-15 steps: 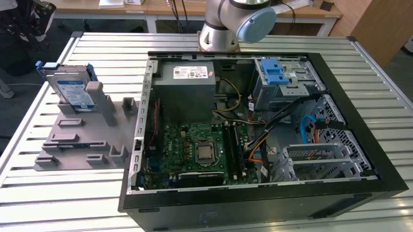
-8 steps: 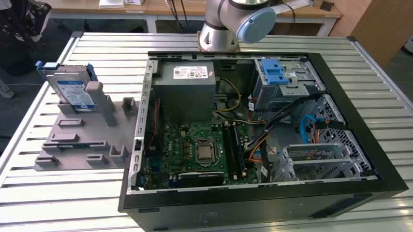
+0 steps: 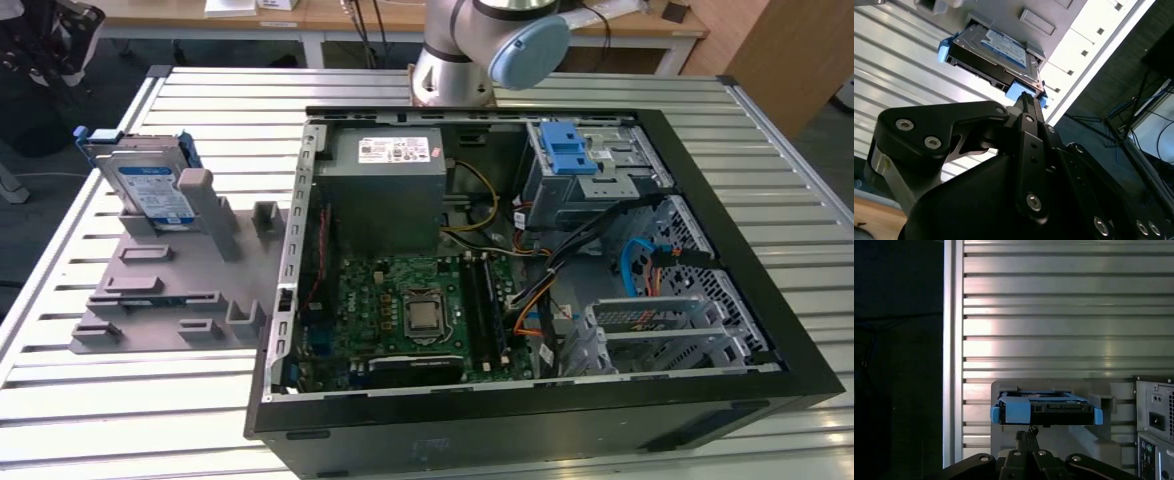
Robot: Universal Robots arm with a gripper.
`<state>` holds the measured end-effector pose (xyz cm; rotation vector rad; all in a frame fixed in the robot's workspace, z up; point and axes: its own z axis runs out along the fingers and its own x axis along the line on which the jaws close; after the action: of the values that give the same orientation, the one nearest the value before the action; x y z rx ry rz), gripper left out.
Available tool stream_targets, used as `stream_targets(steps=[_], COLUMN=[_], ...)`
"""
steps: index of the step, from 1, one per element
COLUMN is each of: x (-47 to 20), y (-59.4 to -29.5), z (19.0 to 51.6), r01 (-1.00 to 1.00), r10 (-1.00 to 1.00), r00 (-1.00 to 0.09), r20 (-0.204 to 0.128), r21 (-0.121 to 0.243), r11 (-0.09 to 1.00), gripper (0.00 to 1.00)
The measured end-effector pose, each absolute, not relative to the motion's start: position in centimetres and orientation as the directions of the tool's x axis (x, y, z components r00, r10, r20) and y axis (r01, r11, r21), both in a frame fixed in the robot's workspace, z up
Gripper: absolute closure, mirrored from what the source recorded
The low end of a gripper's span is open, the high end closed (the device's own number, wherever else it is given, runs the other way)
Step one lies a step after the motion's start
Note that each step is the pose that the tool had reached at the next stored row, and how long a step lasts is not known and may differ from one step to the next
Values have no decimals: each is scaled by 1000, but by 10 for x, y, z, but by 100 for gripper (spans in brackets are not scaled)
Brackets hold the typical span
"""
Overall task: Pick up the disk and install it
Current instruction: 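Pick up the disk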
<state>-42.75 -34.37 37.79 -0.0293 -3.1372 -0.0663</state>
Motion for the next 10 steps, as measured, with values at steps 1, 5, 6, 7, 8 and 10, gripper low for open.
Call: stream_targets(steps=[1,5,6,7,8,10], x=[-428,-428,-428,-428,-428,-428], y=[-344,-344,-344,-344,-344,-344], z=[378,378,378,378,378,378], r01=[3,-59,-74,-89,-105,-134], r10=[3,-59,-74,-90,-106,-134], r00=[-1000,-998,-997,-996,-994,-991], r20=[4,4,4,4,4,4], r21=[42,42,42,42,42,41], r11=[999,997,996,995,994,990], gripper=[89,89,89,89,89,89])
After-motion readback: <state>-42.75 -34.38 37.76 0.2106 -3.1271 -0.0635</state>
